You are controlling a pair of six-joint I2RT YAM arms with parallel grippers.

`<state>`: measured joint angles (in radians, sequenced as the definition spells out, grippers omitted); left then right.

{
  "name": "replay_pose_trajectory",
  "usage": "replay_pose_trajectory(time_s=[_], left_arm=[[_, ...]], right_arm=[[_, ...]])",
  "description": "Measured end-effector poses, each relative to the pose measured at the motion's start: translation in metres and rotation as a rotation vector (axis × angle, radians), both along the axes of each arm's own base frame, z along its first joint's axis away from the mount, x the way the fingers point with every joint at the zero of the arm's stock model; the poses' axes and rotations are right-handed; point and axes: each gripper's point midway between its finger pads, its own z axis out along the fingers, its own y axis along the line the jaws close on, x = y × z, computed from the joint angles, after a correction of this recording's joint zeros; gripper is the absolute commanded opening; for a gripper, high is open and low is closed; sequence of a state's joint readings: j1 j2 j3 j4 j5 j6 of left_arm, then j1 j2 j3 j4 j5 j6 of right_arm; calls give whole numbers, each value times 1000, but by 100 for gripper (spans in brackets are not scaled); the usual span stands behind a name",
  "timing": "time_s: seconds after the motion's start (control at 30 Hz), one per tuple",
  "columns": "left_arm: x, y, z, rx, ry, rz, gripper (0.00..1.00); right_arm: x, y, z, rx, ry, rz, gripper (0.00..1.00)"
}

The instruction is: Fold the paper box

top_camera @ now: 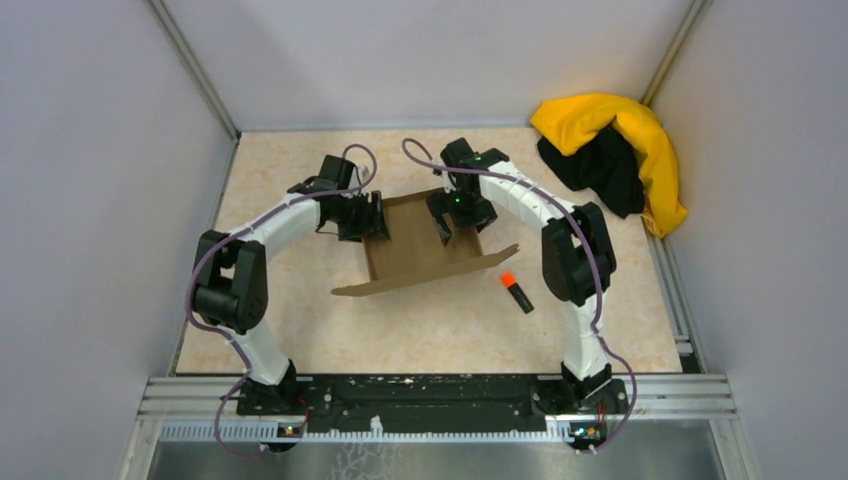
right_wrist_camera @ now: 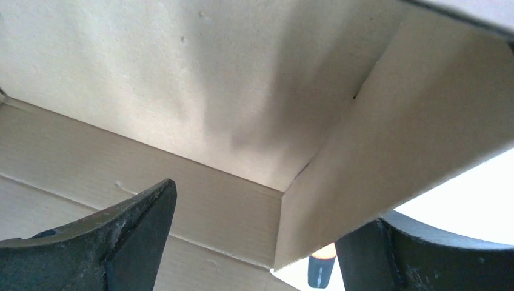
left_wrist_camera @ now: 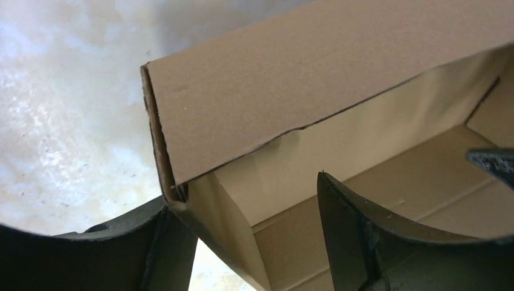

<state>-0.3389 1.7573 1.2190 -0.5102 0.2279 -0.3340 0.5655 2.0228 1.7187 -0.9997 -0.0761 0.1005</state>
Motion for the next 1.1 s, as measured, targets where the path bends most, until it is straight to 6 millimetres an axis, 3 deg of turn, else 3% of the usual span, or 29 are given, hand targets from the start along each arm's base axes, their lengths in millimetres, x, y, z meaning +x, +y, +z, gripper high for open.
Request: replay_pose_trajectory(time_s=[0.1,0.33,0.43,0.7,0.9,1.0,1.1], left_arm=[[4,-6,8,-51,-13,-22,73],[11,-13,14,-122,-23,-45,72],[13,-13,6,-124,-9,-44,71],[10,-12,-29,-106,76,-35,70],[14,-19,-29,-136,60,-44,71],[15,-22,-29,-154,49,-51,69],[15,-23,-29,-161,46,-55,68]], right_arm=[[12,-1,5,51,-13,-20,98],[23,-3,14,104,-15,-14,99],[24,-2,8,97,6,2,99],[21,-7,-31,27,93,31,99],[21,-15,-50,-11,50,15,99],[19,-17,-49,20,-17,-7,99],[23,-15,-35,66,-92,-26,99]])
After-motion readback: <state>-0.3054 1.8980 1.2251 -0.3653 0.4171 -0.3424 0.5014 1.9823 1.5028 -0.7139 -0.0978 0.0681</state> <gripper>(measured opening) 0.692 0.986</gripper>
